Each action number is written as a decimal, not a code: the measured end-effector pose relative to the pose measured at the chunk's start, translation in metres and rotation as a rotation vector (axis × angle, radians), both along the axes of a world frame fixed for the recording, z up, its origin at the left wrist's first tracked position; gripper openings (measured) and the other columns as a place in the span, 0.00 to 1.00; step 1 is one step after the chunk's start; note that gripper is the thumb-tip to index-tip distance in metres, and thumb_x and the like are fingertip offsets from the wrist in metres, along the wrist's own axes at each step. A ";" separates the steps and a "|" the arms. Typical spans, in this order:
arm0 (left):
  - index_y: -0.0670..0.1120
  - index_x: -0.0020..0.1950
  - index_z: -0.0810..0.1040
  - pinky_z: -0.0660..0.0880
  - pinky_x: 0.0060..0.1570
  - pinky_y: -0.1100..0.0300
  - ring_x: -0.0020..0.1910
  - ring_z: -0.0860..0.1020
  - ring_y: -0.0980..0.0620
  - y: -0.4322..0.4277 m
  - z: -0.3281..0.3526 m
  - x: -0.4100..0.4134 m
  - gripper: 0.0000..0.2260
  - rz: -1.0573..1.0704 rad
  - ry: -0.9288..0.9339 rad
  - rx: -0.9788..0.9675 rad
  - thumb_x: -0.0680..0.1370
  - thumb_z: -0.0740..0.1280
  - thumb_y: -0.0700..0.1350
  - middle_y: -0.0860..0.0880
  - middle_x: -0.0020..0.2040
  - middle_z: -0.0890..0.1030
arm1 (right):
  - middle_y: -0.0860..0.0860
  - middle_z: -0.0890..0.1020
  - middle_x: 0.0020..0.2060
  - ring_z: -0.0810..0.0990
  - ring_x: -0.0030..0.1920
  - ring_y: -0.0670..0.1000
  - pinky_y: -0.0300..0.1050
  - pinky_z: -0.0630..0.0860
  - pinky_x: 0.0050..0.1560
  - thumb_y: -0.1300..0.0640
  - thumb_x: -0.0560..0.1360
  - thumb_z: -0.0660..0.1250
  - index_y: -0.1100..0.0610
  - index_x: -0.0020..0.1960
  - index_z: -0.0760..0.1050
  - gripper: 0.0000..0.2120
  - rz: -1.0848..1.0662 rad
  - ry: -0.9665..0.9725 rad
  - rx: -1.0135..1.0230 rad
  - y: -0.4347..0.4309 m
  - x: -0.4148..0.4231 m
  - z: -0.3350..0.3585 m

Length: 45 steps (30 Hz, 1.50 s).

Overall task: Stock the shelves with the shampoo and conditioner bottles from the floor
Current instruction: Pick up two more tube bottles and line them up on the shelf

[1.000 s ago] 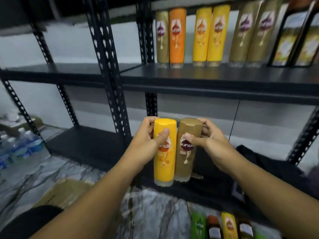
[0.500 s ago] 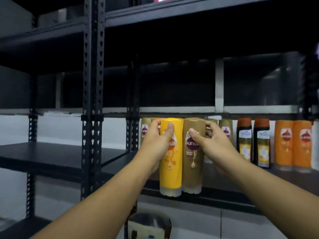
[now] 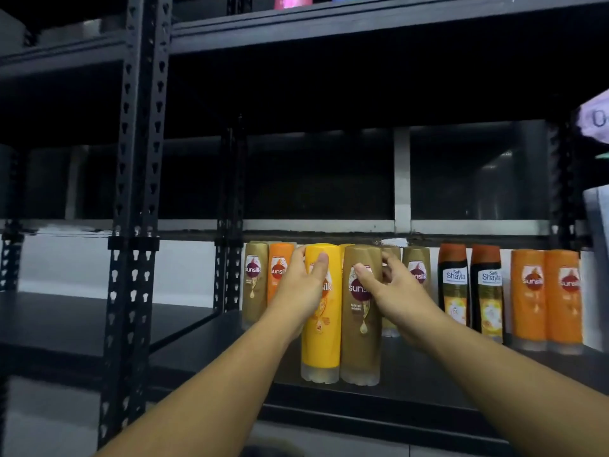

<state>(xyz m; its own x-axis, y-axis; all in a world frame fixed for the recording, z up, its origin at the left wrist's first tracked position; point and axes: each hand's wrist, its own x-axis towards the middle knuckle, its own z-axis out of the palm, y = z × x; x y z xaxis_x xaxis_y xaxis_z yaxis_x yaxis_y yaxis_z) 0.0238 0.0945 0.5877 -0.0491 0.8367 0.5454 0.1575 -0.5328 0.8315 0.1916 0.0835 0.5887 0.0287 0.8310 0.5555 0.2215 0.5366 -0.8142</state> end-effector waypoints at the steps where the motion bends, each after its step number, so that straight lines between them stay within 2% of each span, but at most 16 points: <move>1: 0.63 0.78 0.57 0.77 0.64 0.41 0.65 0.76 0.48 0.004 -0.005 -0.004 0.26 -0.018 0.047 -0.004 0.82 0.61 0.62 0.54 0.68 0.74 | 0.48 0.80 0.63 0.82 0.57 0.47 0.50 0.82 0.57 0.47 0.78 0.70 0.45 0.73 0.65 0.26 0.014 -0.085 -0.036 -0.001 0.005 -0.005; 3: 0.67 0.79 0.51 0.73 0.68 0.40 0.69 0.74 0.49 0.007 -0.019 -0.014 0.33 -0.076 0.189 -0.043 0.80 0.66 0.62 0.56 0.73 0.71 | 0.45 0.77 0.66 0.77 0.63 0.47 0.49 0.75 0.66 0.50 0.76 0.73 0.45 0.76 0.58 0.35 0.022 -0.329 -0.175 -0.004 0.013 -0.021; 4: 0.66 0.80 0.46 0.71 0.71 0.42 0.70 0.72 0.50 0.009 -0.029 -0.018 0.39 -0.103 0.274 -0.068 0.79 0.70 0.59 0.56 0.74 0.70 | 0.45 0.75 0.68 0.74 0.66 0.47 0.49 0.71 0.69 0.52 0.76 0.74 0.44 0.76 0.56 0.37 0.017 -0.431 -0.246 -0.005 0.016 -0.033; 6: 0.61 0.81 0.42 0.68 0.71 0.51 0.70 0.70 0.54 0.009 -0.046 -0.025 0.43 -0.124 0.413 -0.105 0.80 0.72 0.52 0.58 0.73 0.67 | 0.43 0.72 0.71 0.70 0.70 0.47 0.52 0.67 0.74 0.51 0.76 0.73 0.43 0.75 0.57 0.35 -0.010 -0.517 -0.303 -0.003 0.018 -0.054; 9: 0.64 0.73 0.51 0.70 0.67 0.53 0.67 0.70 0.55 0.017 -0.059 -0.027 0.32 -0.104 0.447 -0.119 0.81 0.70 0.51 0.58 0.71 0.68 | 0.42 0.72 0.68 0.70 0.67 0.46 0.50 0.68 0.73 0.49 0.78 0.71 0.44 0.74 0.60 0.30 -0.071 -0.519 -0.273 0.007 0.017 -0.065; 13: 0.56 0.77 0.53 0.69 0.70 0.46 0.66 0.69 0.52 0.042 -0.053 -0.018 0.31 0.008 0.510 -0.146 0.82 0.69 0.52 0.55 0.69 0.68 | 0.46 0.74 0.67 0.72 0.66 0.49 0.48 0.68 0.69 0.51 0.78 0.71 0.47 0.70 0.64 0.25 -0.186 -0.539 -0.271 0.039 0.013 -0.063; 17: 0.50 0.78 0.54 0.68 0.70 0.48 0.73 0.68 0.45 0.077 -0.045 -0.004 0.31 0.086 0.573 -0.193 0.82 0.69 0.51 0.49 0.74 0.67 | 0.51 0.75 0.67 0.73 0.66 0.53 0.49 0.70 0.66 0.51 0.78 0.72 0.51 0.66 0.65 0.23 -0.288 -0.581 -0.305 0.080 0.012 -0.061; 20: 0.47 0.76 0.57 0.69 0.68 0.48 0.72 0.71 0.43 0.107 -0.040 0.004 0.29 0.132 0.611 -0.226 0.82 0.69 0.52 0.46 0.73 0.69 | 0.53 0.74 0.68 0.73 0.68 0.55 0.50 0.70 0.68 0.52 0.77 0.72 0.54 0.68 0.65 0.24 -0.327 -0.571 -0.308 0.102 0.011 -0.058; 23: 0.46 0.73 0.60 0.70 0.63 0.51 0.69 0.72 0.43 0.129 -0.046 0.010 0.27 0.173 0.581 -0.215 0.81 0.70 0.51 0.46 0.70 0.71 | 0.54 0.74 0.67 0.73 0.68 0.56 0.50 0.70 0.67 0.52 0.77 0.72 0.56 0.68 0.65 0.24 -0.364 -0.549 -0.312 0.118 0.010 -0.059; 27: 0.47 0.67 0.63 0.69 0.54 0.55 0.64 0.75 0.44 0.145 -0.068 0.015 0.21 0.260 0.471 -0.105 0.81 0.70 0.49 0.46 0.65 0.74 | 0.54 0.77 0.65 0.75 0.65 0.56 0.49 0.71 0.64 0.54 0.78 0.70 0.56 0.66 0.67 0.20 -0.398 -0.506 -0.236 0.129 0.006 -0.072; 30: 0.47 0.69 0.62 0.69 0.55 0.55 0.65 0.74 0.45 0.151 -0.074 0.013 0.23 0.292 0.483 -0.059 0.80 0.72 0.45 0.48 0.62 0.73 | 0.54 0.78 0.65 0.76 0.66 0.56 0.49 0.71 0.64 0.54 0.79 0.70 0.56 0.67 0.67 0.21 -0.400 -0.493 -0.180 0.133 0.007 -0.080; 34: 0.47 0.76 0.58 0.70 0.63 0.51 0.69 0.72 0.43 0.154 -0.076 0.007 0.30 0.300 0.584 -0.096 0.80 0.72 0.42 0.46 0.69 0.71 | 0.54 0.76 0.68 0.74 0.68 0.55 0.48 0.70 0.66 0.54 0.78 0.71 0.56 0.72 0.65 0.26 -0.375 -0.506 -0.147 0.134 0.006 -0.081; 38: 0.47 0.77 0.56 0.71 0.64 0.50 0.70 0.72 0.43 0.154 -0.076 0.002 0.31 0.268 0.628 -0.122 0.81 0.70 0.42 0.46 0.71 0.71 | 0.53 0.76 0.69 0.74 0.69 0.55 0.47 0.71 0.67 0.54 0.78 0.72 0.56 0.75 0.61 0.31 -0.370 -0.562 -0.143 0.137 0.006 -0.083; 42: 0.46 0.78 0.56 0.71 0.63 0.52 0.69 0.73 0.43 0.154 -0.076 0.002 0.29 0.259 0.659 -0.123 0.82 0.68 0.42 0.44 0.71 0.71 | 0.54 0.79 0.64 0.77 0.64 0.57 0.49 0.74 0.63 0.51 0.78 0.71 0.56 0.72 0.65 0.27 -0.398 -0.601 -0.133 0.145 0.008 -0.087; 45: 0.45 0.79 0.54 0.71 0.59 0.53 0.68 0.74 0.43 0.155 -0.076 0.001 0.29 0.251 0.672 -0.151 0.83 0.67 0.44 0.44 0.70 0.72 | 0.54 0.81 0.58 0.79 0.59 0.57 0.49 0.77 0.58 0.48 0.78 0.70 0.56 0.66 0.70 0.21 -0.456 -0.667 -0.113 0.153 0.009 -0.091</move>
<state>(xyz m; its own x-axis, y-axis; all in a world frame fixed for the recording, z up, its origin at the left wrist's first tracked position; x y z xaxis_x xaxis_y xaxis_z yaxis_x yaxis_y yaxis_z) 0.0252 0.2499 0.5117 0.0550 0.9126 0.4052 0.7616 -0.3008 0.5741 0.2007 0.2360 0.4978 0.0702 0.8696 0.4888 0.8556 0.1994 -0.4777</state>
